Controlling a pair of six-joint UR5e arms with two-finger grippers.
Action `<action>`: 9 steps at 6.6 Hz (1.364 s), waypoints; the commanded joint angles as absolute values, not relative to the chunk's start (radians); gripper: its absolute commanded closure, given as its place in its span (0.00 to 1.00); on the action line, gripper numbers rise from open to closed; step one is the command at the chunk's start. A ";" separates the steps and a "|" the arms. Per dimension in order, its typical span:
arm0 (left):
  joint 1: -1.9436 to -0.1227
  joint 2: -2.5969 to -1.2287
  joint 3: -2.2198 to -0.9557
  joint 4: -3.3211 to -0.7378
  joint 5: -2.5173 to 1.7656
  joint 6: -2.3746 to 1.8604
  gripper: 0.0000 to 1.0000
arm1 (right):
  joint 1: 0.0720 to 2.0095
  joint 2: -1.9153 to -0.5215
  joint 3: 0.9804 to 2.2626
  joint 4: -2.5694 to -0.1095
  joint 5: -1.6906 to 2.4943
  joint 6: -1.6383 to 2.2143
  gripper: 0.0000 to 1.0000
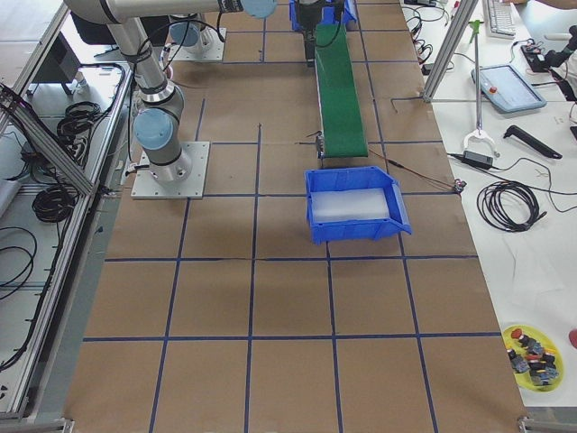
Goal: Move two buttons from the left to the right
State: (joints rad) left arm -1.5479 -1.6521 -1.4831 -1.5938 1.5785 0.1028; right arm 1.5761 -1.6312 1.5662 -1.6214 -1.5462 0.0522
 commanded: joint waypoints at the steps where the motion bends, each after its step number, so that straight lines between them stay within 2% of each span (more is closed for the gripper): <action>1: -1.549 -1.652 -1.482 -1.594 1.578 0.101 0.00 | 1.574 -1.631 1.568 -1.620 -1.546 0.052 0.00; 9: -1.508 -1.652 -1.499 -1.594 1.586 0.112 0.00 | 1.577 -1.631 1.568 -1.621 -1.546 0.054 0.00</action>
